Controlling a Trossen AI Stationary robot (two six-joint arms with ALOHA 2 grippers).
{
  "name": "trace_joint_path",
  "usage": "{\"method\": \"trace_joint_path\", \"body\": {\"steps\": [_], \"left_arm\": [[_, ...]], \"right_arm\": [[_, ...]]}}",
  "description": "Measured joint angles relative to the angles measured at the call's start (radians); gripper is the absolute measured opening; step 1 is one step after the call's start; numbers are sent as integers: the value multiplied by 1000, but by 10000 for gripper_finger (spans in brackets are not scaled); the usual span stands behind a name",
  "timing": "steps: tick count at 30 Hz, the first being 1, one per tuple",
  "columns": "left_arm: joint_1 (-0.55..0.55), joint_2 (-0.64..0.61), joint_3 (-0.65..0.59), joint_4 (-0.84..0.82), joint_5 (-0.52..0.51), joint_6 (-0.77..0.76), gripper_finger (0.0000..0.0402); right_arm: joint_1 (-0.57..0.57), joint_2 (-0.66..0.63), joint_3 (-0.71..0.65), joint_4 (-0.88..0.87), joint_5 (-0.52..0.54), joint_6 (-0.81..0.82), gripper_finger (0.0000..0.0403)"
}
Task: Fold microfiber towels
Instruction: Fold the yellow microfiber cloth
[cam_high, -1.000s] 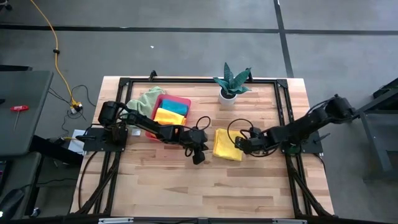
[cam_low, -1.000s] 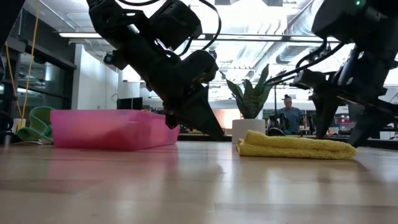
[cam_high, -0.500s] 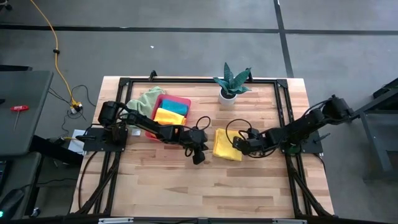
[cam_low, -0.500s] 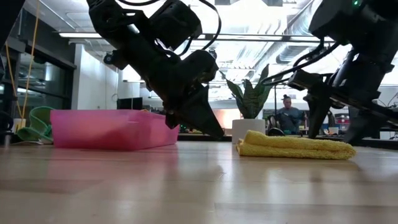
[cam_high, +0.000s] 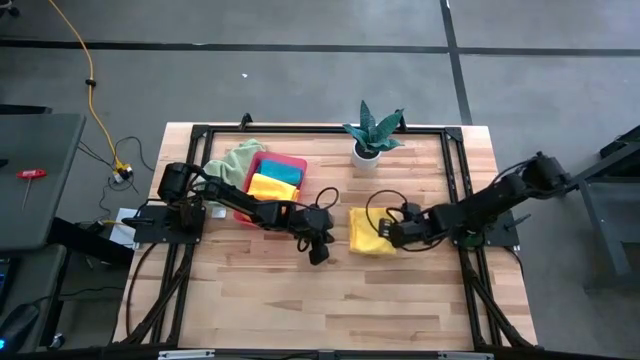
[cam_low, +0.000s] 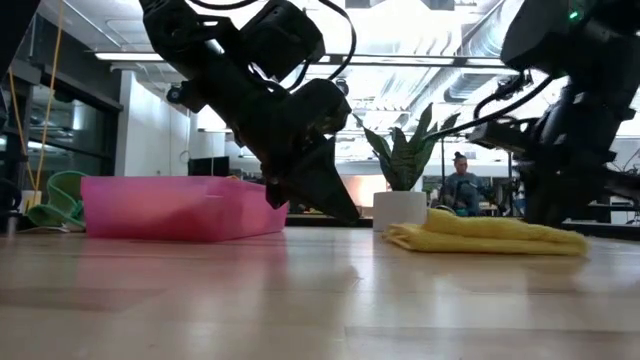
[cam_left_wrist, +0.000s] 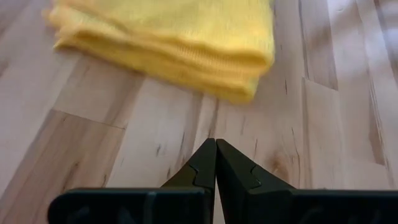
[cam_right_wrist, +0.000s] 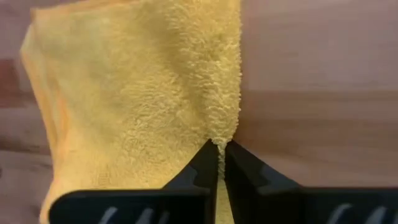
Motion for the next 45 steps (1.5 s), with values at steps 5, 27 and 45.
{"method": "trace_joint_path", "body": {"steps": [5, 27, 45], "left_arm": [[0, 0, 0, -7, 5, 0, 0], [0, 0, 0, 36, -10, 0, 0], [0, 0, 0, 122, -7, -2, 0]], "right_arm": [[33, -126, 0, -217, -46, -6, 3], [61, -132, 124, -442, -106, -64, 0], [60, -91, 124, -259, 40, 144, 0]]}}
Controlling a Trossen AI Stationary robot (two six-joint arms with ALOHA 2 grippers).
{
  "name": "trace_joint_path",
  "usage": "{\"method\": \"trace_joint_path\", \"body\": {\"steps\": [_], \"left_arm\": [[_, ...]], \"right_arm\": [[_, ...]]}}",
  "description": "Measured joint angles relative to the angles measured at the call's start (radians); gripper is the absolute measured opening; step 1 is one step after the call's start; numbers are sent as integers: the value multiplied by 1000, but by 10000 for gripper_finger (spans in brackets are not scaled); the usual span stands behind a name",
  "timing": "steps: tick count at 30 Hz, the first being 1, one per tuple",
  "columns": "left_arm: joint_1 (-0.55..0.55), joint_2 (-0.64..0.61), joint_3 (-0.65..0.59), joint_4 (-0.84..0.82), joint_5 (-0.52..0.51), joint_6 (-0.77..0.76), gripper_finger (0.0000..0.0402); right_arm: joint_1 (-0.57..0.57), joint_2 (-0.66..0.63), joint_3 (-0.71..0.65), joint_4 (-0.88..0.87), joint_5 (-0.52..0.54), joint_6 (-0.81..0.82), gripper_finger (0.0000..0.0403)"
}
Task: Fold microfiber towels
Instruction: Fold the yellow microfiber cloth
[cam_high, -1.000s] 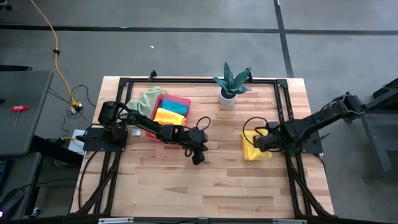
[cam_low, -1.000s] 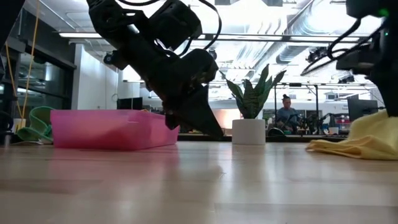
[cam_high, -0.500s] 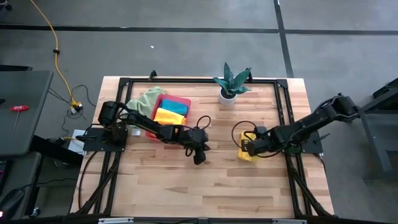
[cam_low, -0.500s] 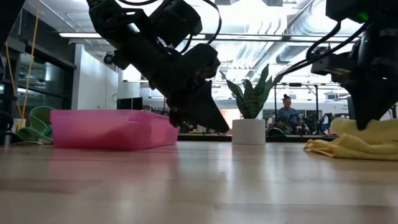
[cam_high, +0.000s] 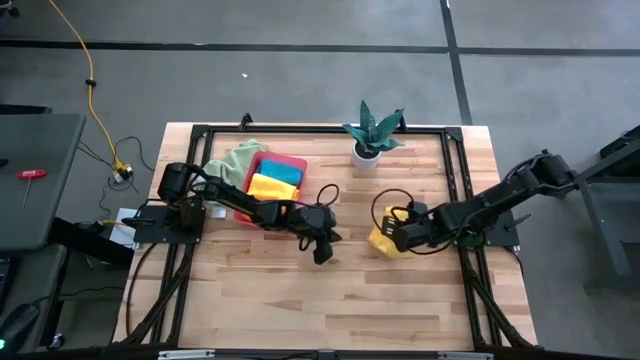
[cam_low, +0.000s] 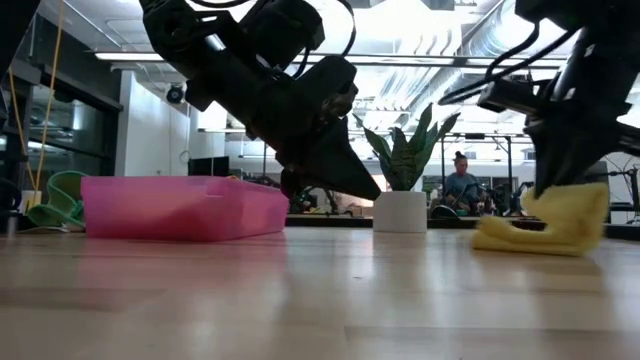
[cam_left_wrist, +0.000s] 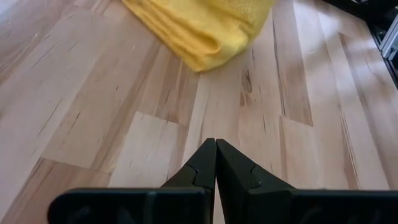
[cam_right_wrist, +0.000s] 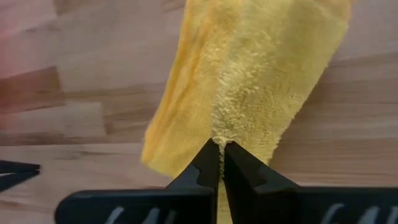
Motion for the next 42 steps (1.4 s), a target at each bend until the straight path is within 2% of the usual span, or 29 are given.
{"method": "trace_joint_path", "body": {"steps": [5, 16, 22, 26, 30, 35, 38, 42], "left_arm": [[0, 0, 0, 7, 0, 0, 1], [-14, 0, 0, 8, 0, 0, 0], [-21, 0, 0, 8, 0, 2, 0], [-21, 0, 0, 8, 0, 2, 0], [-21, 0, 0, 8, 0, 2, 1], [-21, 0, 0, 7, 0, 1, 0], [-21, 0, 4, 10, 0, 2, 0], [2, 0, 72, -79, 4, 27, 0]], "right_arm": [[0, 30, 0, 50, 10, 2, 14], [-59, 66, 0, 203, 81, 66, 128], [-134, 66, 0, 232, 131, 72, 158], [-179, 48, 0, 247, 129, -71, 161], [-188, -49, 1, 210, 109, -216, 161], [-128, -176, 1, 44, -32, -300, 161], [-47, -222, 1, -58, -44, -225, 161], [74, -244, 1, -139, -52, -95, 161]]}}
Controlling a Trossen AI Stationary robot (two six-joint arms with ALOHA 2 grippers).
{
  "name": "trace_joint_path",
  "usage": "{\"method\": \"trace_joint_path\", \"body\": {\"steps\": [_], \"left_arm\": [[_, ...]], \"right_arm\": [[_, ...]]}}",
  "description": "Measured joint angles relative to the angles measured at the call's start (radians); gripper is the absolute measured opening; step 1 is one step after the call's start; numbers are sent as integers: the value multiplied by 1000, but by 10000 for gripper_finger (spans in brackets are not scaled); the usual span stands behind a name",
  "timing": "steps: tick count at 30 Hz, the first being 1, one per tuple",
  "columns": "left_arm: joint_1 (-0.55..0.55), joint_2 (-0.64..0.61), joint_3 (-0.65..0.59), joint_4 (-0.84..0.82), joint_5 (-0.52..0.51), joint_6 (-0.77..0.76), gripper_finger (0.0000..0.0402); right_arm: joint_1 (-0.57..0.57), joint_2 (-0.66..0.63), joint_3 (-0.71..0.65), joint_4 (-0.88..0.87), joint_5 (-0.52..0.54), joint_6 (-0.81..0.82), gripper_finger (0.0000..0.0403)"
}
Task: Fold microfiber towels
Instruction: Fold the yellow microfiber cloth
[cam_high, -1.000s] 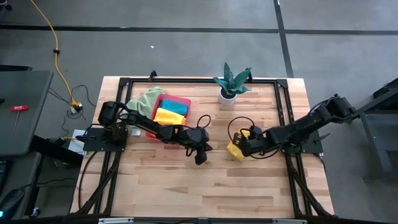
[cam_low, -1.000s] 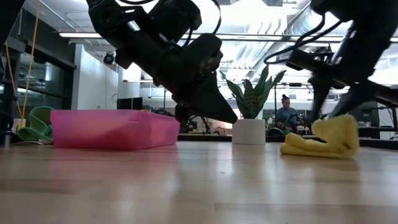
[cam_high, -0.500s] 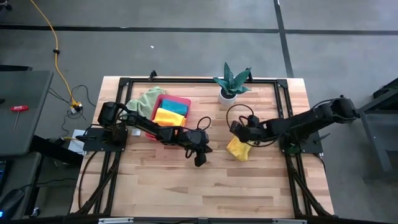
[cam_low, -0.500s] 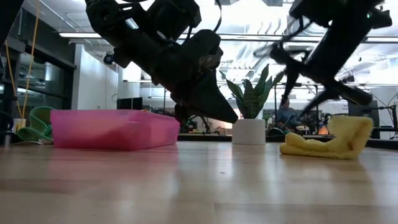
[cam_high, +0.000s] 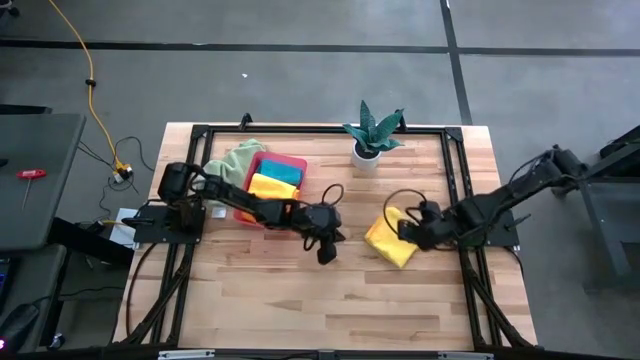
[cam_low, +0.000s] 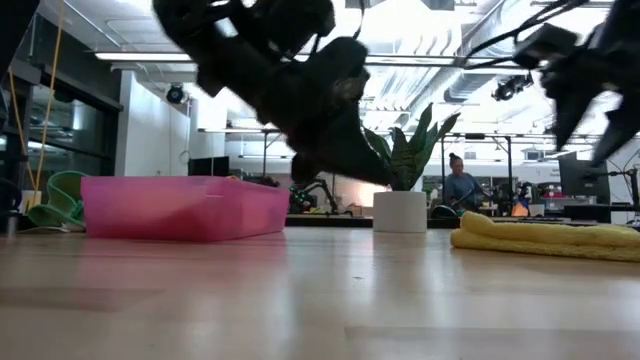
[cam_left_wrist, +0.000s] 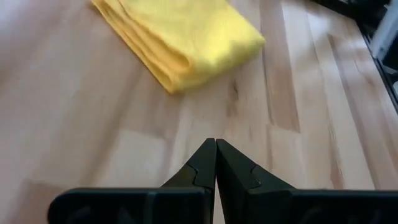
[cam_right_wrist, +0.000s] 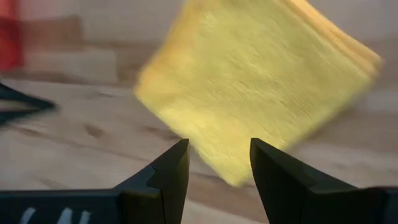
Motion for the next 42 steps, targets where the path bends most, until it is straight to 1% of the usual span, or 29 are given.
{"method": "trace_joint_path", "body": {"steps": [5, 7, 10, 13, 15, 18, 20, 22, 23, 24, 28, 32, 35, 39, 42], "left_arm": [[66, 12, 115, -86, 5, 66, 0], [89, 39, 162, -80, 8, 99, 0], [116, 90, 227, -117, 64, 119, 0], [124, 165, 306, -170, 121, 125, 0], [123, 219, 363, -211, 128, 125, 0], [115, 275, 428, -229, 125, 137, 0], [113, 298, 457, -227, 107, 141, 0], [112, 325, 485, -226, 90, 141, 0], [112, 337, 495, -225, 79, 141, 0], [113, 344, 498, -229, 74, 141, 0], [114, 375, 510, -229, 71, 136, 0], [102, 387, 510, -245, 74, 133, 0], [84, 386, 511, -249, 79, 133, 0], [54, 387, 511, -280, 119, 129, 0], [24, 381, 514, -338, 116, 94, 0]], "right_arm": [[116, 24, 0, -87, -13, 167, 161], [145, 40, 0, -113, -16, 213, 161], [167, 64, 0, -139, -25, 242, 161], [168, 100, 0, -164, -86, 236, 160], [171, 130, -1, -174, -116, 221, 154], [171, 183, -1, -172, -144, 191, 123], [169, 218, -1, -170, -156, 178, 87], [162, 251, -1, -160, -158, 173, 42], [161, 264, -1, -154, -157, 168, 22], [160, 277, -1, -143, -157, 159, 11], [147, 328, -1, -114, -156, 158, 18], [122, 374, -1, -92, -143, 143, 3], [96, 404, -1, -80, -134, 129, 6], [55, 425, -1, -70, -115, 75, 1], [21, 426, -1, -49, -90, 25, 2]]}}
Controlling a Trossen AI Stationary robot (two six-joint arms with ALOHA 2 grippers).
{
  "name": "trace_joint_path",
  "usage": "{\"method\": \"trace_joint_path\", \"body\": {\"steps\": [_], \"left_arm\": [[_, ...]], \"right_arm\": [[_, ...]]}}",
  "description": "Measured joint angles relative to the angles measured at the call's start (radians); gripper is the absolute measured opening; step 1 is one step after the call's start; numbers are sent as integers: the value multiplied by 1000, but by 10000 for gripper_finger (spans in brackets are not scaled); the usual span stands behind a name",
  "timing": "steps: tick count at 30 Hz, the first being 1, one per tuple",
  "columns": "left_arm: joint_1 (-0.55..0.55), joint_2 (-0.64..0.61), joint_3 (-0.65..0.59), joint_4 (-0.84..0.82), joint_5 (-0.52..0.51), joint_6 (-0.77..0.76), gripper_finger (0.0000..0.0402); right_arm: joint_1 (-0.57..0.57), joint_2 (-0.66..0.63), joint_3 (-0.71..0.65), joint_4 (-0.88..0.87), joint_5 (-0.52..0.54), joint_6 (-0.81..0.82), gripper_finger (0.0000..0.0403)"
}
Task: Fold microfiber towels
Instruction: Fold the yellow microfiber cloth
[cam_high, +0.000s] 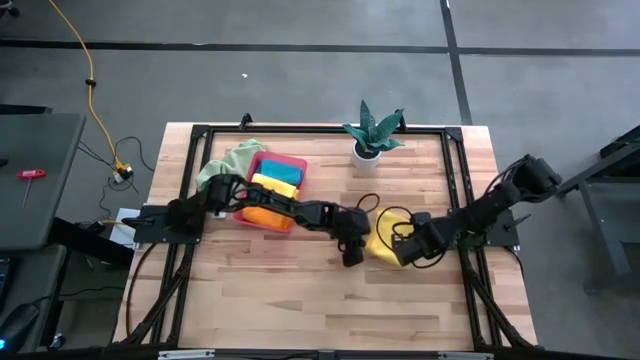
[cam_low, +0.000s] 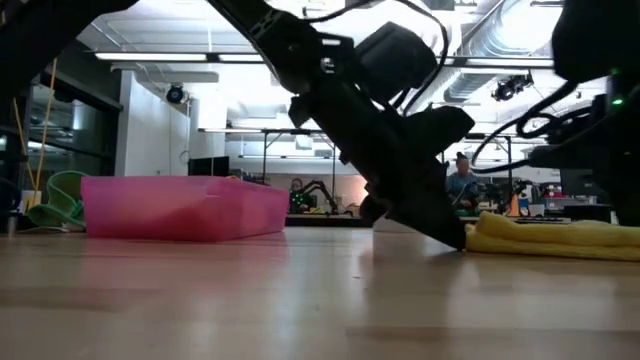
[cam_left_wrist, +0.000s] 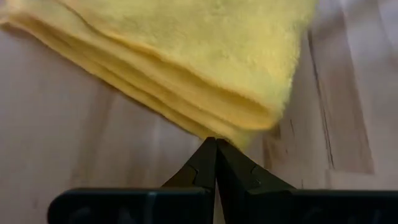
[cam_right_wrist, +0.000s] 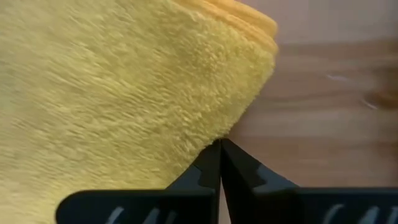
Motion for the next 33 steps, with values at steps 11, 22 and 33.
{"method": "trace_joint_path", "body": {"steps": [11, 22, 33], "left_arm": [[-70, -43, -1, -192, 7, -143, 0], [-39, -106, -8, -367, 43, -83, 0], [46, -219, -23, -306, 91, 106, 0]], "right_arm": [[-111, 0, 0, 106, 37, -218, 0], [-114, -159, 0, -84, 13, -323, 0], [-55, -504, -233, 225, -13, -199, 30]]}}
